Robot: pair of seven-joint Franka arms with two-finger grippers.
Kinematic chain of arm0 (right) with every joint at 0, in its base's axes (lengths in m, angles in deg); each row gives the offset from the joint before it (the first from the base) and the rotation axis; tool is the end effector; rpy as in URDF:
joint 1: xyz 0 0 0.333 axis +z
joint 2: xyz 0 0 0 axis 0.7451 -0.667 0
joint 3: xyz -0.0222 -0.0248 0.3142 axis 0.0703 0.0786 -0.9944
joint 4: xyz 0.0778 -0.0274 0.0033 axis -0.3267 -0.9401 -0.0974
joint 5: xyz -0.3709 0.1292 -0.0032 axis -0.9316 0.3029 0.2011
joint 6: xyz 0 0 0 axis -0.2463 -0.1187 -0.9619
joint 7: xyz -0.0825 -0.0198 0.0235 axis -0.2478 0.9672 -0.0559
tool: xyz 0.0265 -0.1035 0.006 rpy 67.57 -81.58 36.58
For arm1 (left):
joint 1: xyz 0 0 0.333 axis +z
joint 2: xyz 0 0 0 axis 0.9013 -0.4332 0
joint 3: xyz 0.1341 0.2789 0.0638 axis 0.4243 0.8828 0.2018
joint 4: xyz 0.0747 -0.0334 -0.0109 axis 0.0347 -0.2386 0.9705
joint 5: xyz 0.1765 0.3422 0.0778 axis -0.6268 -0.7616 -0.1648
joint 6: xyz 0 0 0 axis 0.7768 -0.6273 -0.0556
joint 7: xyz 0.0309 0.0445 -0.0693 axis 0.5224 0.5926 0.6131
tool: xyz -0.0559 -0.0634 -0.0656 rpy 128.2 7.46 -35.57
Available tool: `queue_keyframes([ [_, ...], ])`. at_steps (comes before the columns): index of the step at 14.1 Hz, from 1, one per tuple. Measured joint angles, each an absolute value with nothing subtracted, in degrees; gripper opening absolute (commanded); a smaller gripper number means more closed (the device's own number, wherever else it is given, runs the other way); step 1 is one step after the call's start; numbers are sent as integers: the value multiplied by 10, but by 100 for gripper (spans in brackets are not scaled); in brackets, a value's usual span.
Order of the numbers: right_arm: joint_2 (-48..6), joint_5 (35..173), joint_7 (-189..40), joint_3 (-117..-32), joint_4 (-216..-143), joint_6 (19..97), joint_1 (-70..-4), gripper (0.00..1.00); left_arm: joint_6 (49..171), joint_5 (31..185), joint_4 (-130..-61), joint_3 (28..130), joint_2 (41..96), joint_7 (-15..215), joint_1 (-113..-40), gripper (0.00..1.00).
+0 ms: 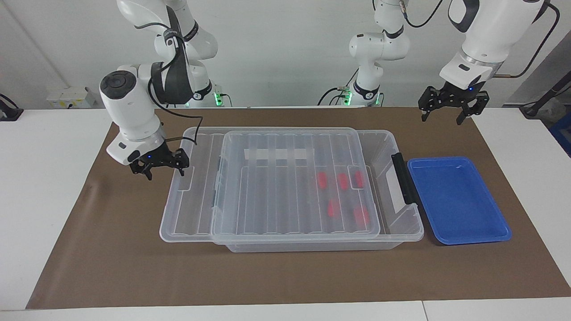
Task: Place red block in blue tray from box
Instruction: 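Slide the lid open with the right gripper while the left gripper enters the box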
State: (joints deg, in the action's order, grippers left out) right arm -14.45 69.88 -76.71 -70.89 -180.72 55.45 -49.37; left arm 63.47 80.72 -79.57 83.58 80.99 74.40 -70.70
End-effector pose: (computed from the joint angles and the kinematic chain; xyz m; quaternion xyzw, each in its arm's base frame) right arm 0.6040 0.0184 0.4543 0.9964 0.0798 0.0127 0.0240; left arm 0.5413 -0.0434 0.6255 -0.9909 0.1329 -0.0095 0.0195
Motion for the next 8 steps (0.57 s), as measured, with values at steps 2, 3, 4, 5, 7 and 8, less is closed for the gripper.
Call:
queue_keyframes([
  [2,-144,699,-729,-689,-1807,549,-494,100,634,807,-796,836,810,744,-707,100],
  [3,-144,699,-711,-680,-1806,547,-494,100,634,807,-796,836,810,744,-707,100],
  [4,-144,699,-694,-671,-1806,546,-494,100,634,807,-796,836,810,744,-707,100],
  [5,-144,699,-676,-662,-1805,546,-494,100,635,807,-796,836,810,745,-707,100],
  [7,-144,699,-641,-643,-1805,546,-494,100,636,807,-796,837,810,764,-706,100],
  [8,-144,699,-622,-634,-1805,546,-494,100,641,807,-796,837,810,794,-706,100],
])
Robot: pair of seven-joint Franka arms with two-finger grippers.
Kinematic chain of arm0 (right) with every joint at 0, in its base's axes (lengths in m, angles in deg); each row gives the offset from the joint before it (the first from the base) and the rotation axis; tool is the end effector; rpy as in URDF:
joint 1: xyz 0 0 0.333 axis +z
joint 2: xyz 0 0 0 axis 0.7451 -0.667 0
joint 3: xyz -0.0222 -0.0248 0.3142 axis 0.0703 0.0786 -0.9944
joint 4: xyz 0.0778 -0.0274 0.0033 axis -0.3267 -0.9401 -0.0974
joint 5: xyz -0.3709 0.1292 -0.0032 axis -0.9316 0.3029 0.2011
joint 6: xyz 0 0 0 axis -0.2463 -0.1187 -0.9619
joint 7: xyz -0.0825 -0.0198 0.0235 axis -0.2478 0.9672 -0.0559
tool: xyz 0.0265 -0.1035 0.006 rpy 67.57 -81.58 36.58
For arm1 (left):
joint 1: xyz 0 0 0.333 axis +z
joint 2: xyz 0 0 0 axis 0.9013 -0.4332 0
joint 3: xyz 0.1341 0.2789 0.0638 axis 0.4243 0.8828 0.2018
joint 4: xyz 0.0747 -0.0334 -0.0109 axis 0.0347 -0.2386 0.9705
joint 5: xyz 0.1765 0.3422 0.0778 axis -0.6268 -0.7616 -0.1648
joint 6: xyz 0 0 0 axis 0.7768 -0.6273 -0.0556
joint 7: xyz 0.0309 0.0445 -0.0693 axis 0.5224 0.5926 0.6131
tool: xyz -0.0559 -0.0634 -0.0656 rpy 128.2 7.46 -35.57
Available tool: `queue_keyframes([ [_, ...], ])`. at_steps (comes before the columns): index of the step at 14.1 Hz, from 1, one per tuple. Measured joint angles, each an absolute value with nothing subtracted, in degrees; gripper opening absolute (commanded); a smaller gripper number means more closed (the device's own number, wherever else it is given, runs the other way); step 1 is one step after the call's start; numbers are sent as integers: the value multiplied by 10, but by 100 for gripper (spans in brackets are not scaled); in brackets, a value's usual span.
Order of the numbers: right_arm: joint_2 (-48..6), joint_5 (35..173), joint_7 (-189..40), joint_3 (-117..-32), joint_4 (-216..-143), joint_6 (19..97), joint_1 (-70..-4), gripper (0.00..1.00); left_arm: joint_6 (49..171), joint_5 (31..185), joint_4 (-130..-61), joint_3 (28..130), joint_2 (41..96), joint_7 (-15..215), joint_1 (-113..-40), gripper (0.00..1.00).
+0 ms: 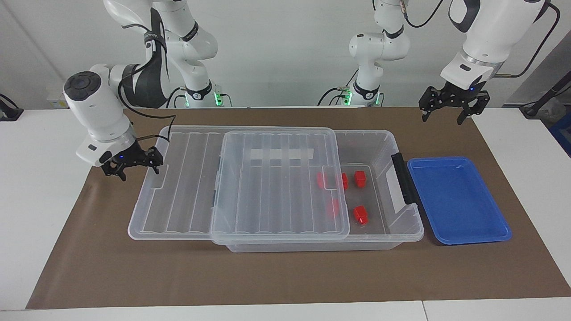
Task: Place red block in blue tray from box
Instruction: 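Slide the lid open with the right gripper while the left gripper enters the box, then lower the left gripper onto a red block and close it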
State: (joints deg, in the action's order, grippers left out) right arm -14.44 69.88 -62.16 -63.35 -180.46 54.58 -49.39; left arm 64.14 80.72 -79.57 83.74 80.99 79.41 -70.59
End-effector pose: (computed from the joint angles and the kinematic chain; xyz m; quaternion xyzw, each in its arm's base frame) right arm 0.6007 -0.0581 0.4553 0.9894 0.1409 0.0006 0.0343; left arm 0.5428 -0.0410 0.6265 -0.9959 0.0872 -0.0162 0.0190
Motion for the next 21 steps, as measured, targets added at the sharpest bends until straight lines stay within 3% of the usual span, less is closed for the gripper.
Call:
queue_keyframes([
  [10,-144,699,-566,-604,-1800,543,-493,100,764,807,-850,822,802,1096,-773,100],
  [21,-86,699,-723,-661,-1776,462,-493,100,942,796,-916,822,683,1159,-830,100],
])
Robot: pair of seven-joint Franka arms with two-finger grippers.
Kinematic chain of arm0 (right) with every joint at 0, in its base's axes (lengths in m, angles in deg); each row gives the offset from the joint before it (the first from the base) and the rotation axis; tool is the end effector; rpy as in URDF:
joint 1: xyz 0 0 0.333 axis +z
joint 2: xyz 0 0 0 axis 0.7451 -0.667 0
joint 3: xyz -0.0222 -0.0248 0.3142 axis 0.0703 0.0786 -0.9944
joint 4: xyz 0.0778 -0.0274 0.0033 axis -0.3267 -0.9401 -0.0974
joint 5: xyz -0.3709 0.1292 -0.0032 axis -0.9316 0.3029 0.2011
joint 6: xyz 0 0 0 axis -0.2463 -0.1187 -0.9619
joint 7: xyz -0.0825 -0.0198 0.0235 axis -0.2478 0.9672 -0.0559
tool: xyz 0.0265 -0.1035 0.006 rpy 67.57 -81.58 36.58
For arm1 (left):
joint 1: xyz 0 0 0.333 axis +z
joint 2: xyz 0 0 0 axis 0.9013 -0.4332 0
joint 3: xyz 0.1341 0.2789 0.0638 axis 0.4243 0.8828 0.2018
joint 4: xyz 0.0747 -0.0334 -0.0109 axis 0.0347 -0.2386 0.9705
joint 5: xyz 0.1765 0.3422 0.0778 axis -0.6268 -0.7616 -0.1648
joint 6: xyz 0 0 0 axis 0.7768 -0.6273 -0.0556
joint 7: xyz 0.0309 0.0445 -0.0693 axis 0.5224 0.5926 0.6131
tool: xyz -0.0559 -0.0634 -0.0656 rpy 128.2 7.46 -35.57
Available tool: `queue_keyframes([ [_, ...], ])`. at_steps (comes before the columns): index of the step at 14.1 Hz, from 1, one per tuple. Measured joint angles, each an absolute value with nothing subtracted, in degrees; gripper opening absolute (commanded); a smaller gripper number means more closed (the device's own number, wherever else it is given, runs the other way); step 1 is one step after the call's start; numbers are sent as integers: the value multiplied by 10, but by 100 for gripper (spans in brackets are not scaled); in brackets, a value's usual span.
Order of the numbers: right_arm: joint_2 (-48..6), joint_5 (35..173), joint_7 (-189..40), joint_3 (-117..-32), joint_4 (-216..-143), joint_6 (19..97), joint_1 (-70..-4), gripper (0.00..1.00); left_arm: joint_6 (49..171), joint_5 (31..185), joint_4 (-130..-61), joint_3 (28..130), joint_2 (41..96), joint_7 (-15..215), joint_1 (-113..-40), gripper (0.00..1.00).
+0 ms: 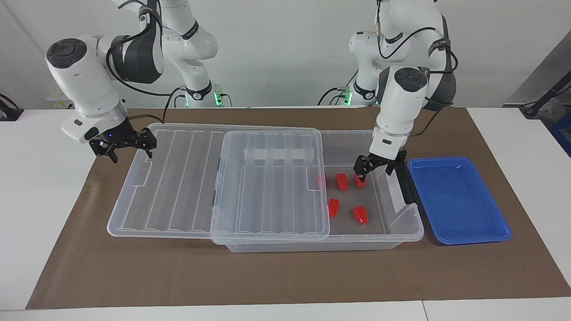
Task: Place red block in blue tray from box
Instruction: 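Lower the left gripper onto a red block and close it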
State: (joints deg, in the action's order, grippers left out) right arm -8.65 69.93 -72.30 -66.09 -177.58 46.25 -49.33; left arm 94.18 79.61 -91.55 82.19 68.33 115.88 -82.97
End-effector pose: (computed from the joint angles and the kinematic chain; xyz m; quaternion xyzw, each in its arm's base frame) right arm 0.5790 -0.0302 0.5260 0.9969 0.0725 0.0076 0.0308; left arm 0.5876 -0.1963 0.4453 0.9931 0.0954 0.0681 0.0037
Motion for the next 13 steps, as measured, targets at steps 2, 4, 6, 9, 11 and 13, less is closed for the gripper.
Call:
queue_keyframes([
  [2,-71,700,-795,-679,-1776,452,-494,100,981,766,-922,822,655,1204,-838,100],
  [4,-60,716,-851,-686,-1775,449,-495,100,1014,734,-923,821,618,1244,-852,100],
  [6,-49,729,-874,-688,-1770,445,-496,100,1034,726,-922,821,595,1254,-857,100],
  [9,-38,731,-892,-692,-1737,404,-502,100,1053,726,-923,825,579,1254,-857,100],
  [11,-36,731,-897,-692,-1705,366,-504,100,1066,725,-923,827,571,1254,-857,100],
  [13,-36,731,-898,-693,-1681,336,-506,100,1078,725,-923,828,563,1254,-857,100],
])
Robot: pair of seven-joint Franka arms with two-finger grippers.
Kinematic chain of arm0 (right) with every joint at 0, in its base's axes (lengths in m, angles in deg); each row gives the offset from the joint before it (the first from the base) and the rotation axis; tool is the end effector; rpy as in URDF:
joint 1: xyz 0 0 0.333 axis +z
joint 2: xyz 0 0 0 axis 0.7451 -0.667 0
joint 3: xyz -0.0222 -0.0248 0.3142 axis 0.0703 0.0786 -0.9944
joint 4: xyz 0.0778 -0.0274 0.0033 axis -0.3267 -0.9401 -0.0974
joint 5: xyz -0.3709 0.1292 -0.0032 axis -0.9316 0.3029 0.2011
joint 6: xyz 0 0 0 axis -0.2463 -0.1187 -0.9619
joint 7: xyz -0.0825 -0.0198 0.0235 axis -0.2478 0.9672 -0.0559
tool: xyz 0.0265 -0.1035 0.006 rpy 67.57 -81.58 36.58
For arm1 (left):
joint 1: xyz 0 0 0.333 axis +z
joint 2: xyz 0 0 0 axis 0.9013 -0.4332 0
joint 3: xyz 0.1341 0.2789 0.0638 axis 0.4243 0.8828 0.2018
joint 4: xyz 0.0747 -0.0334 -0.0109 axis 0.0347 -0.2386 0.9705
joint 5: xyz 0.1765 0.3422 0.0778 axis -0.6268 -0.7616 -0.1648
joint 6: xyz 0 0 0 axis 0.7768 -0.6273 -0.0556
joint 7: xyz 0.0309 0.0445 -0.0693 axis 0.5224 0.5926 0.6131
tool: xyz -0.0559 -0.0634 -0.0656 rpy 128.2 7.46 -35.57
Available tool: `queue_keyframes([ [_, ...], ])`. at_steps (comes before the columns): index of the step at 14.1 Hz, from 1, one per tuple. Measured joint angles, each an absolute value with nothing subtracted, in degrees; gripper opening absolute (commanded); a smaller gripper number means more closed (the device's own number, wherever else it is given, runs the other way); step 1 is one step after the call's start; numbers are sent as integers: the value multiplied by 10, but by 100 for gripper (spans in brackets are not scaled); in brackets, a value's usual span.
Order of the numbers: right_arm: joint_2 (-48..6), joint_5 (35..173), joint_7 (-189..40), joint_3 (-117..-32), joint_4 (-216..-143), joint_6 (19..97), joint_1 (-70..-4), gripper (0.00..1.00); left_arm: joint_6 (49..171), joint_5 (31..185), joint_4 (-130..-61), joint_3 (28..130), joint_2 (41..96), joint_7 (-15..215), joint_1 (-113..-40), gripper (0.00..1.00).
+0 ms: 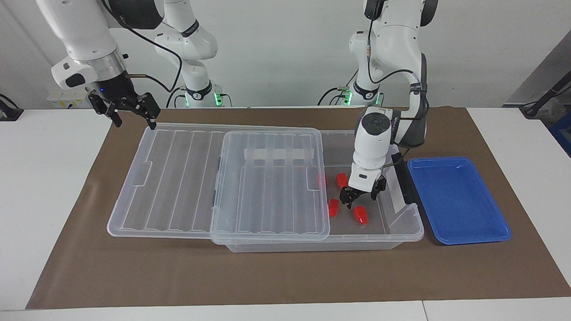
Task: Place red block in blue tray from box
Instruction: 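Lower the left gripper onto a red block and close it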
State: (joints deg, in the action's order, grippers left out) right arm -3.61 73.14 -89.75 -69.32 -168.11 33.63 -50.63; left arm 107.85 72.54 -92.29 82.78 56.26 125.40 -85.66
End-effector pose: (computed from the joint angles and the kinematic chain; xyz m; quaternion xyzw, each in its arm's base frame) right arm 0.5463 -0.0058 0.6350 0.9971 -0.0705 0.0275 0.0013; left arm 0.6088 -0.2298 0.3293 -0.9888 -0.1121 -0.0958 0.0231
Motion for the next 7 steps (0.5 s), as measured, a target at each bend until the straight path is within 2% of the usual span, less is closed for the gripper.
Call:
queue_keyframes([
  [7,-45,731,-898,-695,-1670,319,-507,100,1121,706,-923,834,546,1252,-851,100],
])
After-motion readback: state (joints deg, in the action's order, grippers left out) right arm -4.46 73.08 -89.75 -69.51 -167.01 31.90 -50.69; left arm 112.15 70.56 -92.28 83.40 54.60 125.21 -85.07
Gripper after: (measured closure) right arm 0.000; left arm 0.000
